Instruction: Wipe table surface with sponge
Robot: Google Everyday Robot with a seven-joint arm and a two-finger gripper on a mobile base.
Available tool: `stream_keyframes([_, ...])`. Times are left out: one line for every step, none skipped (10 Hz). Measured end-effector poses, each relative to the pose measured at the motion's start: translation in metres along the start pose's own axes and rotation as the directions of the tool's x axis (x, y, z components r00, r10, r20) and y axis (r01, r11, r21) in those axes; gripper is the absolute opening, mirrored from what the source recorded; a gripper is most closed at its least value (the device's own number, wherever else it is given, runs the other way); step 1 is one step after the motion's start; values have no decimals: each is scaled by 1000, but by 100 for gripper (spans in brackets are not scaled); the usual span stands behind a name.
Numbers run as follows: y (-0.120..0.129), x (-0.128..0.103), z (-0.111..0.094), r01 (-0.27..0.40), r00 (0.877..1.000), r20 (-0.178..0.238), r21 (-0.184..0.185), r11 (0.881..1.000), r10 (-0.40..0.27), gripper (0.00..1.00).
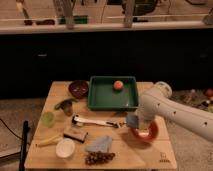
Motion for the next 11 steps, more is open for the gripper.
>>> stream_keyframes([4,-8,-1,18,1000,-3,-3,1000,-18,2])
stream_keyframes([12,-16,1,41,999,-5,-11,999,-41,2])
stream_keyframes([25,-24,4,79,997,-12,-38,996,-79,2])
stream_keyframes([31,-28,6,93,996,-12,-52,994,-94,2])
stream_keyframes([42,-35,8,117,993,-12,-77,990,-119,2])
stream_keyframes([50,-40,13,136,990,-13,-103,985,-138,2])
stream_keyframes([57,-48,21,149,988,-11,-134,980,-151,2])
stream_keyframes([62,-50,25,152,988,-9,-151,977,-155,2])
stream_keyframes([68,-54,29,158,987,-5,-172,972,-161,2])
stream_keyframes([76,-58,33,165,986,-1,-195,967,-168,2])
stream_keyframes([82,-60,36,171,985,2,-209,963,-175,2])
